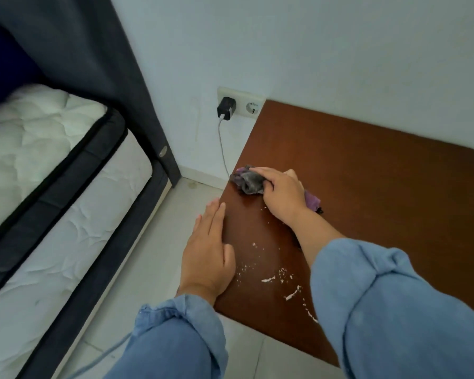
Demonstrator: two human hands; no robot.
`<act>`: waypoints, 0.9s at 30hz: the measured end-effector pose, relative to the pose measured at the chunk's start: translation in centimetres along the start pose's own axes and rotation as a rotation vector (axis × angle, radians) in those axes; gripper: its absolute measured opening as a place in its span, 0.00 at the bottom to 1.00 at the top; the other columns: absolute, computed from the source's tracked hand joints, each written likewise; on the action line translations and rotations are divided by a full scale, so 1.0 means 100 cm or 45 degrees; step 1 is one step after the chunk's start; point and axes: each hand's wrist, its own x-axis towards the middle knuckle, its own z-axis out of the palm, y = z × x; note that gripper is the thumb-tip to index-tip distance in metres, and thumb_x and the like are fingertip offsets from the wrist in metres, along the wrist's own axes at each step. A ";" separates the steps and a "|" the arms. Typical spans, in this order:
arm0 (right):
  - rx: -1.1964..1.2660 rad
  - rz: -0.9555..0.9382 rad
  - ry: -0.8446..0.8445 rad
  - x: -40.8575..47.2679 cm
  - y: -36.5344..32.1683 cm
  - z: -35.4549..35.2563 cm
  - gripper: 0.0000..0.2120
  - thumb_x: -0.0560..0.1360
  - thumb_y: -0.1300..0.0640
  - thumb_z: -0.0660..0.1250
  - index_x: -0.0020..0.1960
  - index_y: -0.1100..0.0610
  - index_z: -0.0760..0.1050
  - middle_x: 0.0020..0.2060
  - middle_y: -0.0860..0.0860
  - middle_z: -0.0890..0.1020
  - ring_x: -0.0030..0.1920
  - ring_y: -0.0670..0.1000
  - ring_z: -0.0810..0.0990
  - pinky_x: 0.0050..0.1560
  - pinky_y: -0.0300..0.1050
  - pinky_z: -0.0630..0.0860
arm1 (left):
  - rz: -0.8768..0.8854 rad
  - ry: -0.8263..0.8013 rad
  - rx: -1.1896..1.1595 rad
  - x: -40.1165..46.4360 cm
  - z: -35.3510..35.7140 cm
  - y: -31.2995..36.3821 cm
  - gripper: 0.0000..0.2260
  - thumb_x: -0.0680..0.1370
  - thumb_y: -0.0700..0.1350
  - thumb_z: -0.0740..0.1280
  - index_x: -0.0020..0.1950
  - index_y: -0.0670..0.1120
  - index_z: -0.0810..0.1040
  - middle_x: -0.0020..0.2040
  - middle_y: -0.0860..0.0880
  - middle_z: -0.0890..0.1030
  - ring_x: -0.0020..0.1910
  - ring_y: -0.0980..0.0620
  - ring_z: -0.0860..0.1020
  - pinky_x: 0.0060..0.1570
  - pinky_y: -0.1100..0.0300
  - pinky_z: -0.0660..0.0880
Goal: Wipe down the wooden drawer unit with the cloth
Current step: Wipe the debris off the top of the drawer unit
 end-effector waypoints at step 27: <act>-0.066 -0.057 0.050 -0.110 -0.041 0.045 0.20 0.79 0.57 0.56 0.66 0.39 0.69 0.66 0.38 0.73 0.56 0.52 0.68 0.53 0.43 0.61 | -0.044 0.134 -0.260 -0.052 -0.008 -0.008 0.31 0.69 0.42 0.54 0.74 0.41 0.63 0.74 0.44 0.66 0.73 0.48 0.63 0.72 0.48 0.62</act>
